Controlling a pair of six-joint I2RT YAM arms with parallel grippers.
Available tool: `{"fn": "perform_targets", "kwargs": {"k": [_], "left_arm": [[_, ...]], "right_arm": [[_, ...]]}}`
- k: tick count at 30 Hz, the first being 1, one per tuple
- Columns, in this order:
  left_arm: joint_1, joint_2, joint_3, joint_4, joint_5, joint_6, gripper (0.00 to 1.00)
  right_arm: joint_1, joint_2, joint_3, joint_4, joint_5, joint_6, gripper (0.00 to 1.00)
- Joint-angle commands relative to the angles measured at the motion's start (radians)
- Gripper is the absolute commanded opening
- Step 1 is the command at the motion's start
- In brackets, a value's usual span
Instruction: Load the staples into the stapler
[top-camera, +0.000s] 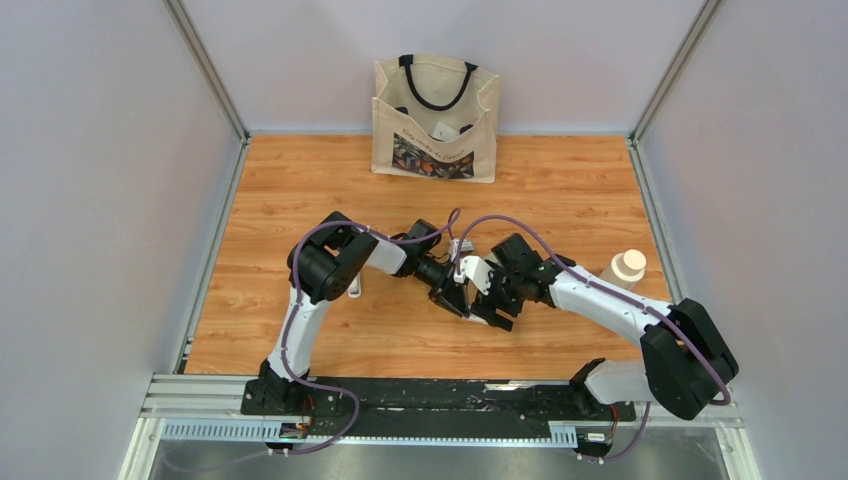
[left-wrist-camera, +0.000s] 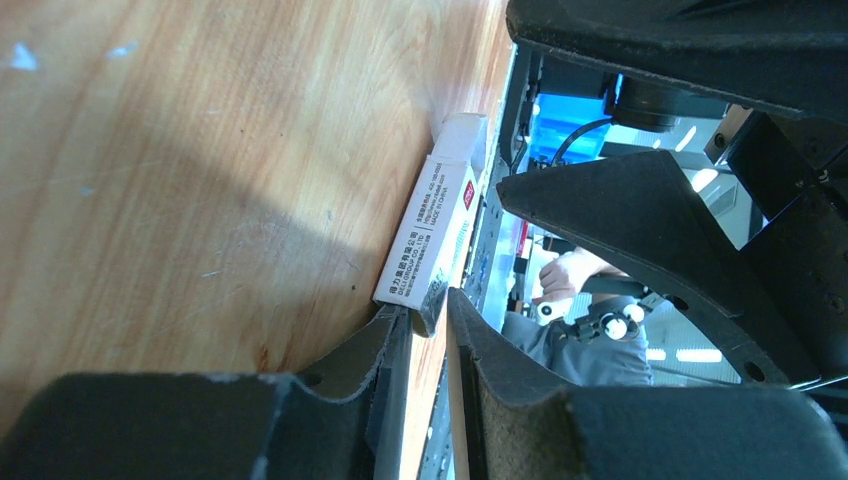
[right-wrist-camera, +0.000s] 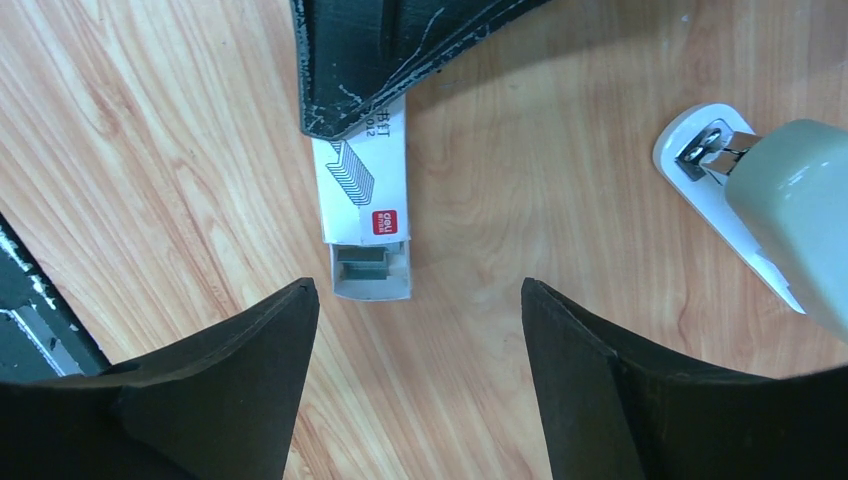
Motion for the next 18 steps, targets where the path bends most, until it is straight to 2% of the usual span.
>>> {"fn": "perform_targets", "kwargs": {"k": [1,14,18], "left_arm": [[0.006,0.009,-0.003,-0.081,-0.071,0.055,0.27],[0.006,0.004,0.002,-0.098,-0.077,0.061,0.24],[0.004,0.003,0.002,-0.100,-0.076,0.061,0.23]], "right_arm": [[0.000,0.008,0.006,-0.007,-0.034,-0.022,0.78],[0.001,0.046,-0.001,0.051,0.012,-0.002,0.78],[0.001,0.051,-0.003,0.067,0.016,-0.001,0.76]]}}
